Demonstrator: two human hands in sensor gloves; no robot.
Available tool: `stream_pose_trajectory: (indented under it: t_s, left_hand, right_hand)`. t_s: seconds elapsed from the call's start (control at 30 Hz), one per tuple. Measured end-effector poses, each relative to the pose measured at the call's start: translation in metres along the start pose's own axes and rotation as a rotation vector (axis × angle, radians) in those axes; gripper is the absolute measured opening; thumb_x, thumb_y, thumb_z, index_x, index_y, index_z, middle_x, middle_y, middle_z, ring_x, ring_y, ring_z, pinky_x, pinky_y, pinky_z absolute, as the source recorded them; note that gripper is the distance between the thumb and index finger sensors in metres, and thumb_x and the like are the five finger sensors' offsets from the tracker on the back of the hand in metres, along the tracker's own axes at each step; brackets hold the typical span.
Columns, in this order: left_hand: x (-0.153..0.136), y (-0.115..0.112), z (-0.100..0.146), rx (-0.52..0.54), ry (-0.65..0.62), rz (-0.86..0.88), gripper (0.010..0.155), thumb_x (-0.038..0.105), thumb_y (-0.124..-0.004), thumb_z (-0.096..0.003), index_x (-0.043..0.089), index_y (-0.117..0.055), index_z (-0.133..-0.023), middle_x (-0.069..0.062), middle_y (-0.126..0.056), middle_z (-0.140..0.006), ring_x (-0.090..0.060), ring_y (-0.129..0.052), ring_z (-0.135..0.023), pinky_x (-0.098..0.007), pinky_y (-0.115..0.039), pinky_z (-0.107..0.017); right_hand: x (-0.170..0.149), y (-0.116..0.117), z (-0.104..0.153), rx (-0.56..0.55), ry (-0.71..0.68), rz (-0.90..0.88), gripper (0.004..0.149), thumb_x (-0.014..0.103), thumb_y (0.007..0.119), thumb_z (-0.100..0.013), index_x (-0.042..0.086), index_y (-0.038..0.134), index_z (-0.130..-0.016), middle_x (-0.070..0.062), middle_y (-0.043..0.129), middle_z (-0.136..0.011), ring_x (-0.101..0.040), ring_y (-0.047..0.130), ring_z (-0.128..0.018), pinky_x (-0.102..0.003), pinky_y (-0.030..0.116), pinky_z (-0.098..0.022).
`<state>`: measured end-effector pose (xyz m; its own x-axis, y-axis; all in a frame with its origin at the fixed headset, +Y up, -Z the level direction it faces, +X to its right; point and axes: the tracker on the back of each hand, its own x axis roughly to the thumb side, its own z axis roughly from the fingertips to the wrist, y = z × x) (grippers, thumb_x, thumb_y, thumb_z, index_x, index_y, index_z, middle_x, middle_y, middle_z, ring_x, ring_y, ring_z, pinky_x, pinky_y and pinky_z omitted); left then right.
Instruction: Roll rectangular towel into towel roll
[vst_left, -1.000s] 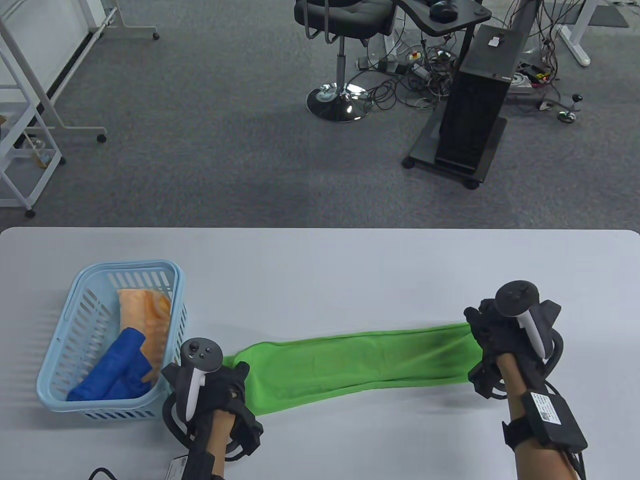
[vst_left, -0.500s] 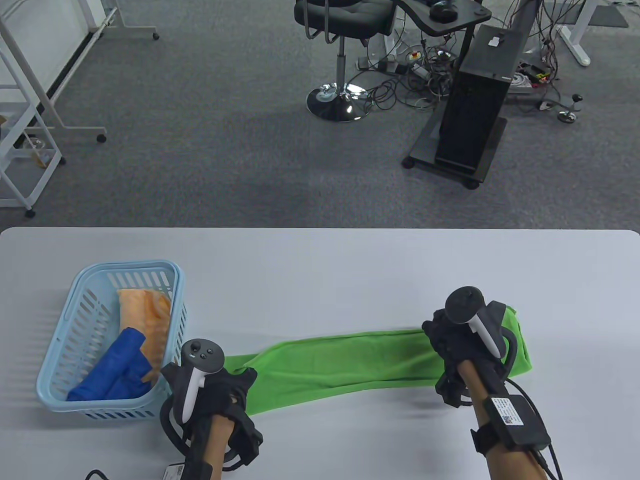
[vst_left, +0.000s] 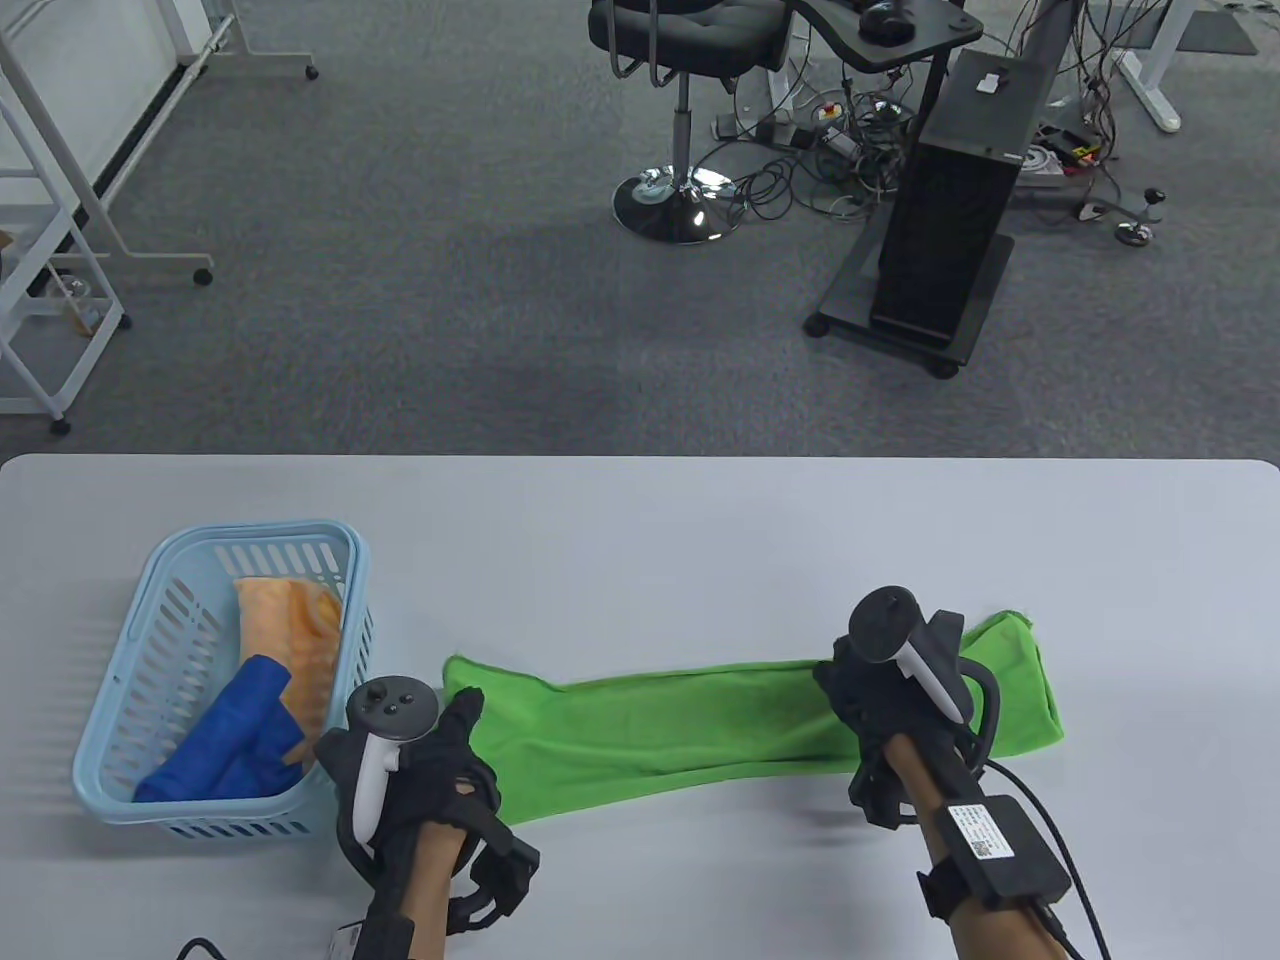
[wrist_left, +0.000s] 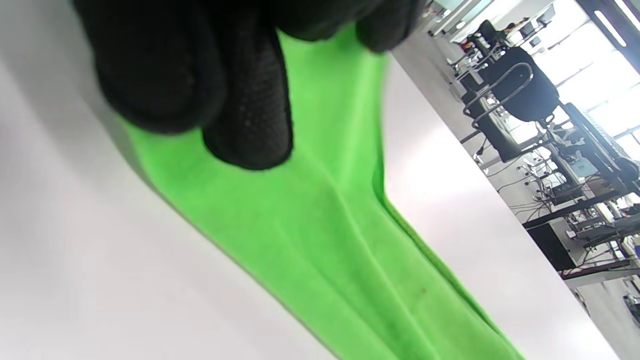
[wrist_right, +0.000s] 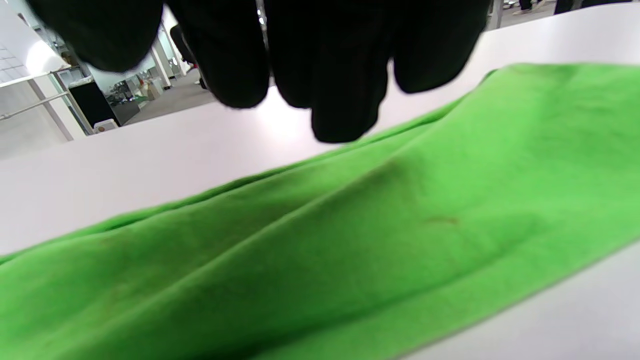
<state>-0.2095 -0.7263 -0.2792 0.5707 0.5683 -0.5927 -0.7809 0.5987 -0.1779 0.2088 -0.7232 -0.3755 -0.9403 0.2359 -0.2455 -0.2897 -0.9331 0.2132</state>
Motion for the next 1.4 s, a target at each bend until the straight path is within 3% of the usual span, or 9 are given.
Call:
stream_pose_trajectory:
  t_s: [0.13,0.2,0.3,0.53,0.77,0.93,1.07,1.2,1.4]
  left_hand:
    - [-0.002,-0.003,0.006,0.002,0.007,-0.058,0.082,0.036,-0.081,-0.0469,0.029,-0.027,-0.109,-0.030,-0.061,-0.103,-0.026,-0.110,-0.050,-0.036,-0.095,-0.023]
    - [0.006,-0.008,0.013,0.058,-0.017,-0.180,0.073,0.045,-0.083,-0.0448,0.027,-0.056,-0.110,-0.030,-0.068,-0.101,-0.028,-0.110,-0.050,-0.037,-0.094,-0.022]
    - [0.027,-0.022,0.022,0.121,-0.075,-0.406,0.067,0.050,-0.083,-0.0430,0.029,-0.070,-0.105,-0.026,-0.072,-0.100,-0.028,-0.107,-0.053,-0.038,-0.091,-0.028]
    - [0.077,-0.082,0.017,0.104,-0.299,-0.507,0.057,0.048,-0.085,-0.0417,0.027,-0.082,-0.094,-0.018,-0.072,-0.098,-0.040,-0.078,-0.084,-0.057,-0.069,-0.058]
    - [0.109,-0.150,0.004,0.031,-0.485,-0.669,0.055,0.045,-0.087,-0.0401,0.031,-0.080,-0.093,-0.014,-0.071,-0.095,-0.040,-0.073,-0.085,-0.059,-0.064,-0.061]
    - [0.113,-0.184,-0.006,-0.015,-0.429,-0.903,0.063,0.047,-0.089,-0.0382,0.029,-0.072,-0.096,-0.013,-0.068,-0.097,-0.038,-0.071,-0.086,-0.060,-0.061,-0.063]
    - [0.115,-0.183,-0.008,0.092,-0.464,-0.869,0.043,0.038,-0.087,-0.0399,0.030,-0.085,-0.082,-0.009,-0.081,-0.087,-0.035,-0.081,-0.078,-0.057,-0.069,-0.059]
    - [0.113,-0.165,0.001,0.106,-0.477,-0.787,0.043,0.037,-0.086,-0.0397,0.032,-0.086,-0.083,-0.009,-0.080,-0.089,-0.034,-0.080,-0.080,-0.057,-0.069,-0.060]
    - [0.120,-0.110,0.020,0.170,-0.506,-0.563,0.043,0.036,-0.085,-0.0401,0.035,-0.084,-0.083,-0.011,-0.076,-0.094,-0.037,-0.075,-0.085,-0.059,-0.065,-0.062]
  right_hand:
    - [0.016,0.006,-0.001,0.009,-0.024,0.020,0.066,0.049,0.074,-0.035,0.020,0.075,-0.094,-0.011,0.064,-0.100,-0.032,0.079,-0.082,-0.058,0.061,-0.065]
    - [0.025,0.011,-0.004,0.007,-0.035,0.052,0.064,0.048,0.074,-0.035,0.023,0.075,-0.094,-0.010,0.061,-0.101,-0.032,0.074,-0.086,-0.058,0.057,-0.067]
    - [0.038,0.019,-0.008,0.007,-0.058,0.087,0.062,0.045,0.076,-0.035,0.025,0.075,-0.094,-0.008,0.058,-0.102,-0.033,0.066,-0.091,-0.059,0.052,-0.069]
    - [0.062,0.035,-0.018,0.038,-0.136,0.152,0.060,0.041,0.078,-0.035,0.030,0.072,-0.094,-0.003,0.051,-0.105,-0.033,0.054,-0.098,-0.059,0.045,-0.072]
    - [0.087,0.057,-0.033,0.059,-0.171,0.194,0.060,0.033,0.080,-0.035,0.029,0.071,-0.094,-0.004,0.054,-0.103,-0.029,0.063,-0.094,-0.054,0.052,-0.071]
    - [0.084,0.073,-0.035,0.129,-0.213,0.247,0.069,0.039,0.086,-0.030,0.027,0.063,-0.094,-0.005,0.048,-0.101,-0.030,0.057,-0.093,-0.054,0.049,-0.071]
    - [0.082,0.073,-0.031,0.118,-0.236,0.259,0.047,0.036,0.086,-0.030,0.024,0.080,-0.075,-0.004,0.059,-0.094,-0.030,0.061,-0.089,-0.055,0.051,-0.069]
    - [0.077,0.063,-0.028,0.144,-0.229,0.246,0.048,0.039,0.086,-0.030,0.021,0.083,-0.074,-0.004,0.066,-0.092,-0.028,0.070,-0.086,-0.055,0.056,-0.068]
    - [0.060,0.008,-0.008,0.153,-0.180,-0.179,0.048,0.039,0.085,-0.032,0.028,0.078,-0.078,-0.005,0.091,-0.076,-0.026,0.097,-0.064,-0.056,0.069,-0.062]
